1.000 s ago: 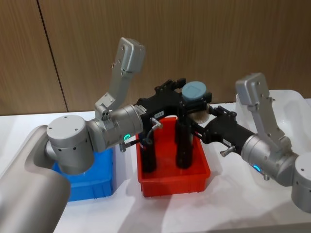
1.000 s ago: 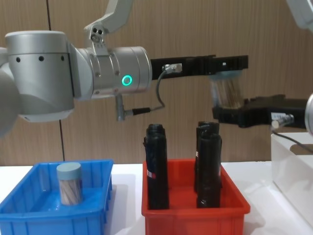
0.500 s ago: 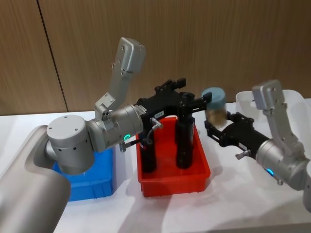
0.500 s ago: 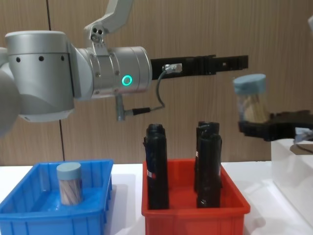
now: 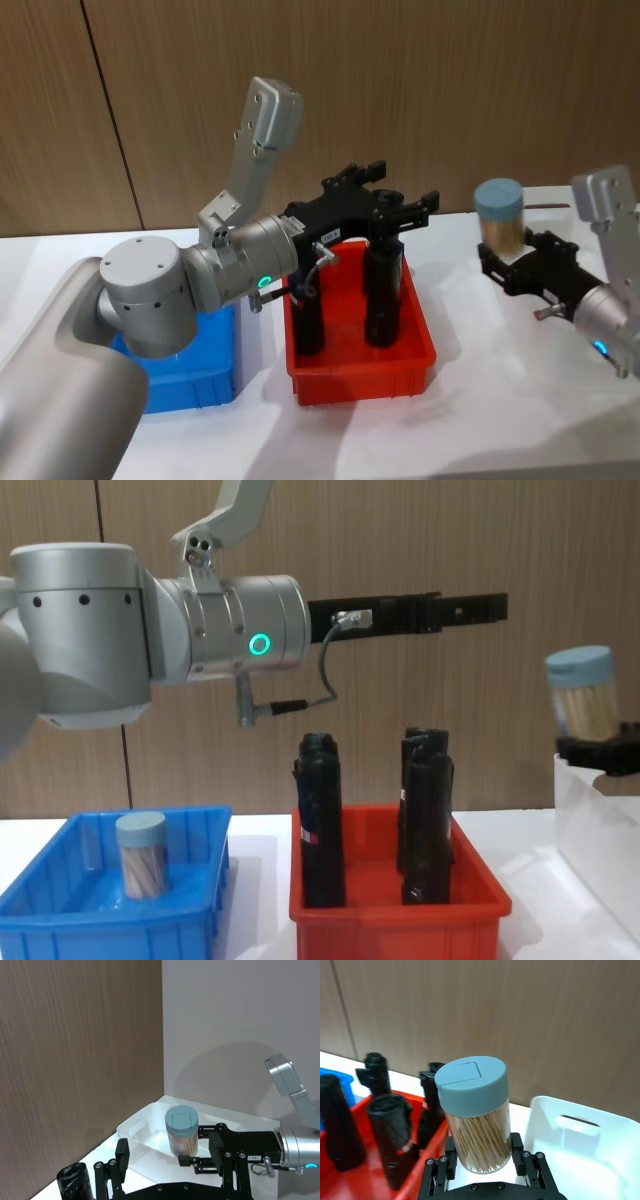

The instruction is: Pick the cotton swabs from the blue box and place them into the white box.

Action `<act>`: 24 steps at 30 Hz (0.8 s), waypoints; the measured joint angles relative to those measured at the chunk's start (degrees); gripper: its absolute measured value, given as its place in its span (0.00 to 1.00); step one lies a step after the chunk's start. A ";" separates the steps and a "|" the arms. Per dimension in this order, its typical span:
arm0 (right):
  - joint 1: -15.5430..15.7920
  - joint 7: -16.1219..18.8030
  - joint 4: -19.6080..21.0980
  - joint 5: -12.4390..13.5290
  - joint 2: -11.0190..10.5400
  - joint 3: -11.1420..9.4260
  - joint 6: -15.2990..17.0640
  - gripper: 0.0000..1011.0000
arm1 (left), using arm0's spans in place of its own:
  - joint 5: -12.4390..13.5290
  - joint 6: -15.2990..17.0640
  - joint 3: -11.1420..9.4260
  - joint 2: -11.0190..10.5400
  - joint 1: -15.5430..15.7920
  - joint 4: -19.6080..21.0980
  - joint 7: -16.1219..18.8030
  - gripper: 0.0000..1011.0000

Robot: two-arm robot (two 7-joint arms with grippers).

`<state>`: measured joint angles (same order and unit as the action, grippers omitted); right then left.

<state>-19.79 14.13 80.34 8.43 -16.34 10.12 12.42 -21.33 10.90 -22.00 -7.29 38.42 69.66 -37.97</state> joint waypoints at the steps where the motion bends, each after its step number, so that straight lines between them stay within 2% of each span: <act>1: -0.08 -0.13 -0.29 -0.02 -0.13 -0.17 -0.01 0.63 | 0.00 0.00 0.00 0.00 0.00 0.00 0.00 0.99; 24: -1.35 -2.98 -5.42 0.79 -2.75 -3.99 0.69 0.63 | 0.00 0.00 0.00 0.00 0.00 0.00 0.00 0.99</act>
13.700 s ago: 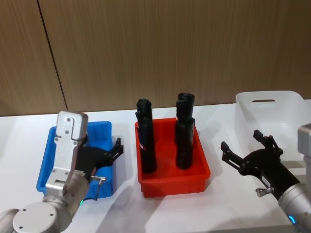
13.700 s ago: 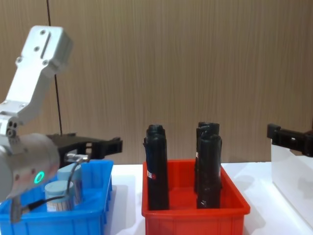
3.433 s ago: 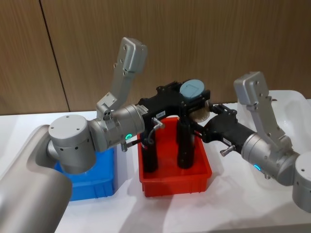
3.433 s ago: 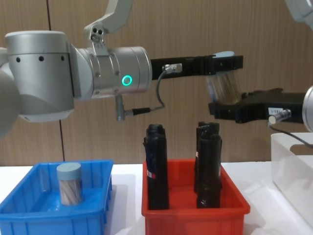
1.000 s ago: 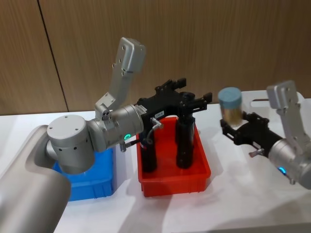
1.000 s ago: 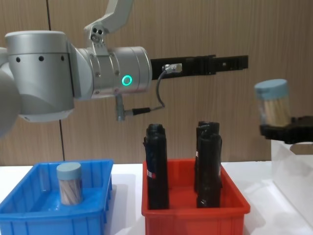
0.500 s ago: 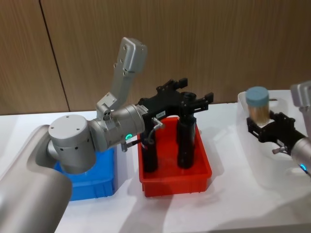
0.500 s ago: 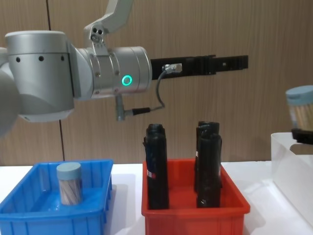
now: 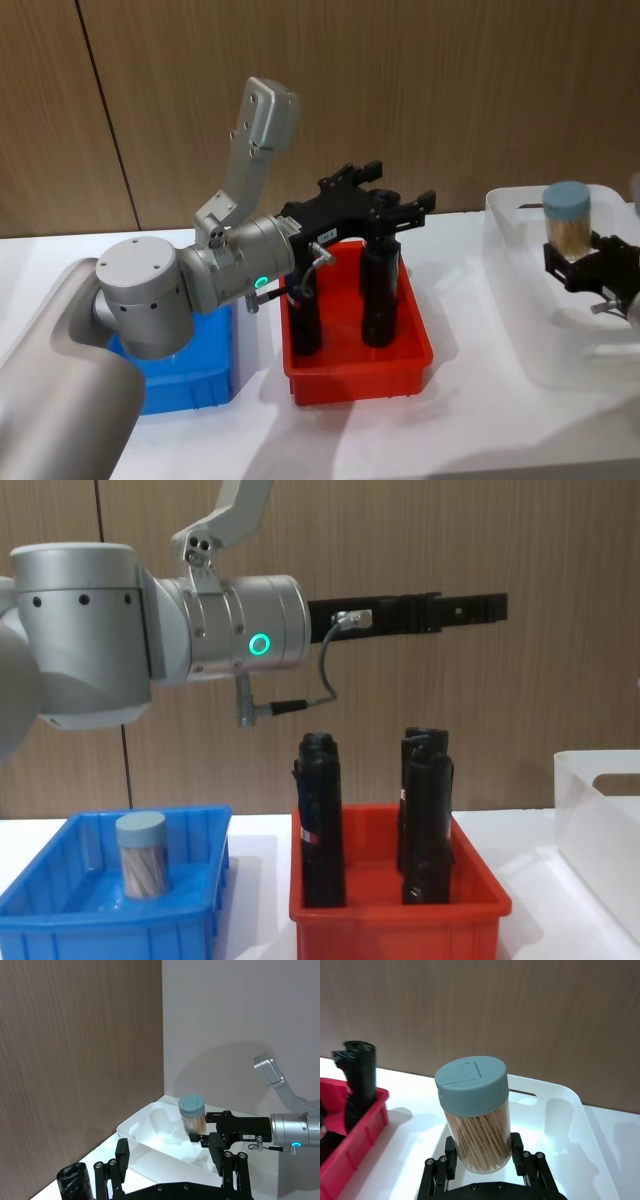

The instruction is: Pick the cotton swabs from the blue box and place them into the white box.

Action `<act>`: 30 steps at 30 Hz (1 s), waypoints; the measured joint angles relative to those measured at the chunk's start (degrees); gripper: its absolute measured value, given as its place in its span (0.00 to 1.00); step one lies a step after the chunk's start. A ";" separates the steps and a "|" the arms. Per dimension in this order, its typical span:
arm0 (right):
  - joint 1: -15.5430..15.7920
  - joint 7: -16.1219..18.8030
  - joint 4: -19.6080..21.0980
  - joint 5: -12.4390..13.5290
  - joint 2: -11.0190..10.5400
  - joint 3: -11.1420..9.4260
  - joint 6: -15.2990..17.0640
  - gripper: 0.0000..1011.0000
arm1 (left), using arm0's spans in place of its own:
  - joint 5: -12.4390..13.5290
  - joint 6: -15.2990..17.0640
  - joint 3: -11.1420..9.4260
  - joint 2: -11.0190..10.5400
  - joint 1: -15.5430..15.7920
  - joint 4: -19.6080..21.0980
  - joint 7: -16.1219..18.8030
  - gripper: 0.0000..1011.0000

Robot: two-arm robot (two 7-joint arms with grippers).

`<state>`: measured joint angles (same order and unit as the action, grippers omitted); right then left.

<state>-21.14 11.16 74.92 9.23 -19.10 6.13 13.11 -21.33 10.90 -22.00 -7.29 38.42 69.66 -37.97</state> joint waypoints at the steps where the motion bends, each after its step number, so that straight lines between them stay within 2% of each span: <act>1: -0.14 -0.27 -0.34 0.01 -0.10 -0.19 0.31 0.63 | 0.00 0.00 0.00 0.00 0.00 0.00 0.00 0.99; 16: -1.52 -1.47 -2.67 -0.09 -0.72 -1.28 3.40 0.63 | 0.00 0.00 0.00 0.00 0.00 0.00 0.00 0.99; 23: -1.88 -1.50 -3.18 -0.06 -0.90 -1.68 4.03 0.85 | 0.00 0.00 0.00 0.00 0.00 0.00 0.00 0.99; 30: -1.93 -1.49 -3.32 0.23 -1.00 -1.93 4.06 0.99 | 0.00 0.00 0.00 0.00 0.00 0.00 0.00 0.99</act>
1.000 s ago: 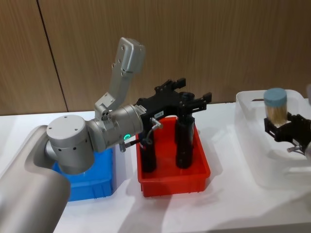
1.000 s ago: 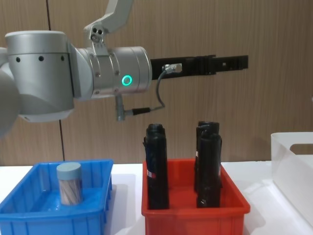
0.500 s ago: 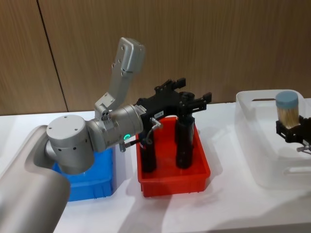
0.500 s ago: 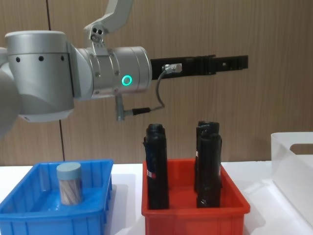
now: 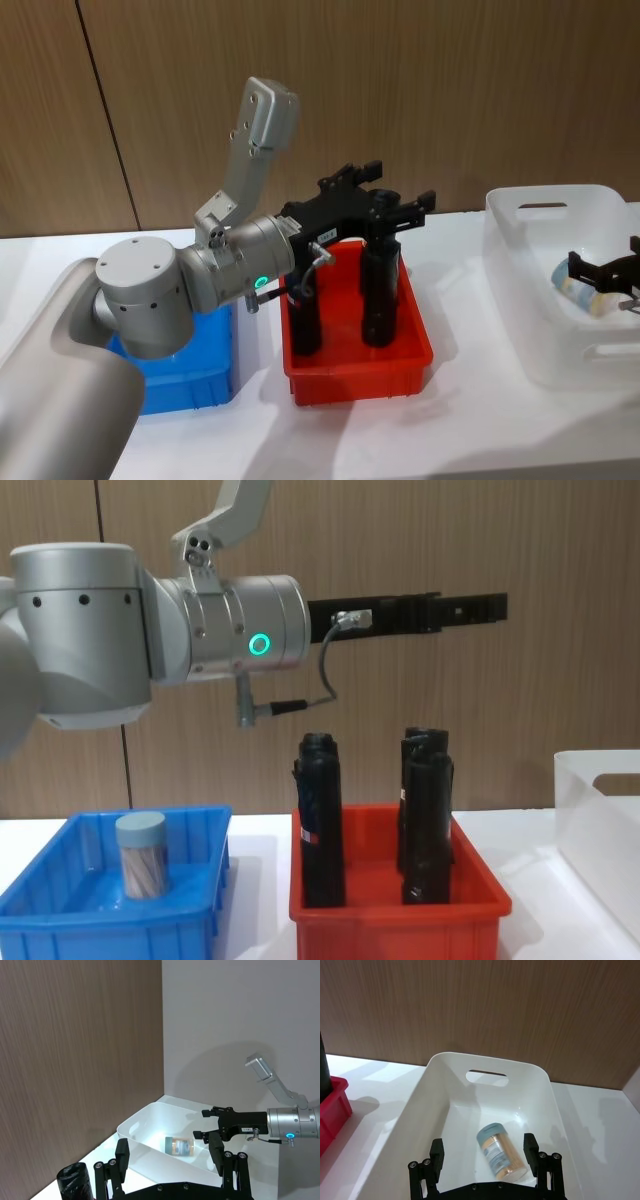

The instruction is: Pick the cotton swabs from the blue box and place them into the white box.

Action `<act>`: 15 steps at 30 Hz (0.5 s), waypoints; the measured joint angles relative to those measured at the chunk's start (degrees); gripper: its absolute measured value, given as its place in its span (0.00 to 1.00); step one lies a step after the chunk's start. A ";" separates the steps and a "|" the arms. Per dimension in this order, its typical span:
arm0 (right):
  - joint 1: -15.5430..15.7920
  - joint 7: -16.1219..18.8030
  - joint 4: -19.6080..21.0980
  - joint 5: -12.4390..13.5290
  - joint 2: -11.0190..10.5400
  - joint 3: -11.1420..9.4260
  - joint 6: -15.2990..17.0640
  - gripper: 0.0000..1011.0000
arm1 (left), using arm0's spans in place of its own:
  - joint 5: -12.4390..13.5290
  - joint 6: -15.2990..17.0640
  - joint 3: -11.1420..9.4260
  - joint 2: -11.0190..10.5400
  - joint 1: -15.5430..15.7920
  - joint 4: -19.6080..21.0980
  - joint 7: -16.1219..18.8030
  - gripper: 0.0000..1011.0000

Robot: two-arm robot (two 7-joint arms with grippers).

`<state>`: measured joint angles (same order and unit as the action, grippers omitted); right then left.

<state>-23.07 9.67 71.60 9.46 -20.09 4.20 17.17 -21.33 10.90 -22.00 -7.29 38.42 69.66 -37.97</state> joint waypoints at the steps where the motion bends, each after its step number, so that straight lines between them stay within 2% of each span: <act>1: 0.00 0.00 0.00 0.11 -0.02 -0.07 -0.06 0.99 | 0.00 0.00 0.00 0.00 0.00 0.00 0.00 0.99; 15: 0.43 -0.30 0.58 0.63 -0.18 -0.53 -0.63 0.99 | 0.00 0.00 0.00 0.00 0.00 0.00 0.00 0.99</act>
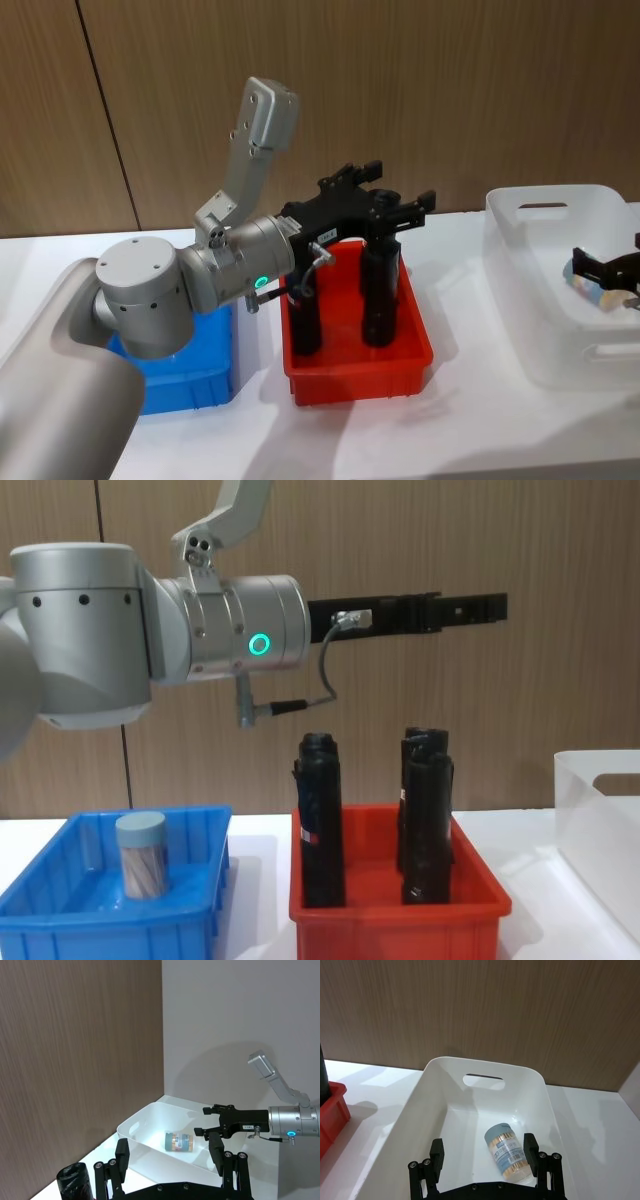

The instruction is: Pick the cotton swabs from the blue box and place them into the white box.

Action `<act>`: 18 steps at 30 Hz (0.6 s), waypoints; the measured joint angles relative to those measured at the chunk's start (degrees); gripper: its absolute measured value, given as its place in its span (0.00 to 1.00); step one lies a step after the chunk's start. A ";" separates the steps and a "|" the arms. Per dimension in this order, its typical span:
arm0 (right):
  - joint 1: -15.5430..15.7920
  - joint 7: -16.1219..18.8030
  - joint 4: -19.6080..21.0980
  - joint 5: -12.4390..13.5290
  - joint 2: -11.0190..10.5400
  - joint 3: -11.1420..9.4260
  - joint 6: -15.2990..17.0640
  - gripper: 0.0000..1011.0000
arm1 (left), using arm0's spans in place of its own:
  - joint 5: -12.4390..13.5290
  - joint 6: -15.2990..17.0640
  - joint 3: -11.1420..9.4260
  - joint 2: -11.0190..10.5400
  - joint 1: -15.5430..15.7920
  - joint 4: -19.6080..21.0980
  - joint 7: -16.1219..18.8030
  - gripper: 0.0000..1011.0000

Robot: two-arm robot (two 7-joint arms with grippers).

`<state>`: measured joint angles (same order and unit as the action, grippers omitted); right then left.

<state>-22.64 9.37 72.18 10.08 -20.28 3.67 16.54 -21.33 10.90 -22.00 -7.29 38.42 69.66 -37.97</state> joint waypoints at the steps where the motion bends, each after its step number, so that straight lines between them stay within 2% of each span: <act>1: 0.04 -0.05 0.07 0.02 -0.01 -0.05 -0.03 0.99 | 0.00 0.00 0.00 0.00 0.00 0.00 0.00 0.99; 11: 0.29 -0.16 0.40 0.14 -0.04 -0.11 -0.18 0.99 | 0.02 0.00 0.00 -0.03 -0.07 0.02 0.01 0.99; 18: 2.01 -0.54 2.53 0.63 0.02 0.62 -1.24 0.99 | 0.61 -0.65 -0.27 -1.04 -1.78 1.62 2.49 0.99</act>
<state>-20.64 8.83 74.72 10.71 -20.26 4.29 15.30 -20.72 10.25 -22.27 -8.33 36.64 71.28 -35.48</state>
